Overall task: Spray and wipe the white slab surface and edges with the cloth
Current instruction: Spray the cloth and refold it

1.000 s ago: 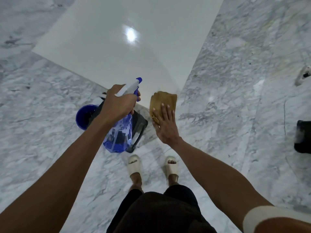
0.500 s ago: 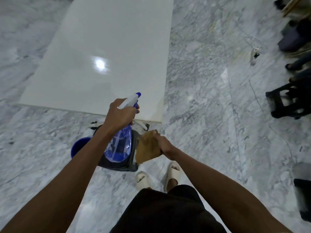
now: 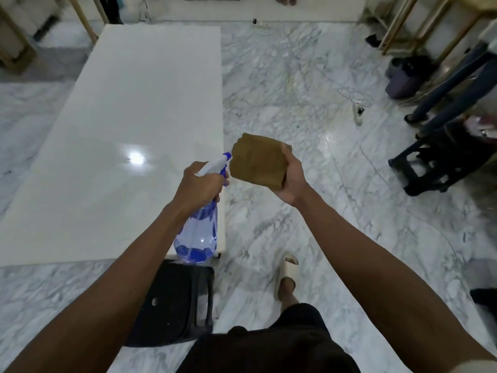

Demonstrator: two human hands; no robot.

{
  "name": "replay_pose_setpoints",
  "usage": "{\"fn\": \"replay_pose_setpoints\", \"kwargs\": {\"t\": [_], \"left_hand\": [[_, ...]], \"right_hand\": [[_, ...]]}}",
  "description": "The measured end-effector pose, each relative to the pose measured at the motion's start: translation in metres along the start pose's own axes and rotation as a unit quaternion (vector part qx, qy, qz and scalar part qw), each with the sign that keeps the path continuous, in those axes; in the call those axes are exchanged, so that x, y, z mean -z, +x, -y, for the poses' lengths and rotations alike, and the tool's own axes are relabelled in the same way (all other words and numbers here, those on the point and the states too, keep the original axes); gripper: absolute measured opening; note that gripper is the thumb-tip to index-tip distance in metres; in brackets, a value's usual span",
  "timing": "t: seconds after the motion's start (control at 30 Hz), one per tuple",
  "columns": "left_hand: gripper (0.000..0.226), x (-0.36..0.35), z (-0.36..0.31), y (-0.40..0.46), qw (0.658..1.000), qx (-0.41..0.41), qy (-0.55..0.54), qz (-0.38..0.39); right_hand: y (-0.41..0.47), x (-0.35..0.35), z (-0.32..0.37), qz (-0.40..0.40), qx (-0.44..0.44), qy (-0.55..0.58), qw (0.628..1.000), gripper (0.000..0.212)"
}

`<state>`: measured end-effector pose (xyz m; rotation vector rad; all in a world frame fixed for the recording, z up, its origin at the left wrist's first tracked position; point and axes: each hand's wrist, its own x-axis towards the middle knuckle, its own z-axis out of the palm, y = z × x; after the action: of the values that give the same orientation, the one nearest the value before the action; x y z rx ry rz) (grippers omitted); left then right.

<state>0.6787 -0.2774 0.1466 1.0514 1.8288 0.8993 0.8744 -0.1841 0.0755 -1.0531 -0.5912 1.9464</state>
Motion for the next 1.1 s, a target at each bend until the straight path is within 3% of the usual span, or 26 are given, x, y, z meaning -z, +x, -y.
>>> {"fn": "replay_pose_setpoints", "kwargs": {"t": [0.23, 0.53, 0.8, 1.1], "left_hand": [[0.021, -0.066, -0.076, 0.111, 1.0, -0.014, -0.017, -0.018], [0.023, -0.136, -0.16, 0.246, 0.999, 0.03, -0.032, -0.026], [0.021, -0.145, -0.198, 0.399, 0.997, 0.053, -0.05, -0.029], [0.019, -0.113, -0.263, 0.623, 0.998, 0.046, -0.038, -0.031]], "right_hand": [[0.099, 0.032, 0.118, 0.021, -0.007, 0.008, 1.0, 0.055], [0.238, 0.058, 0.226, 0.034, -0.032, 0.006, 0.999, 0.059], [0.392, 0.047, 0.281, 0.031, -0.044, -0.008, 0.999, 0.057], [0.605, -0.027, 0.352, 0.007, -0.044, 0.026, 0.999, 0.058]]}}
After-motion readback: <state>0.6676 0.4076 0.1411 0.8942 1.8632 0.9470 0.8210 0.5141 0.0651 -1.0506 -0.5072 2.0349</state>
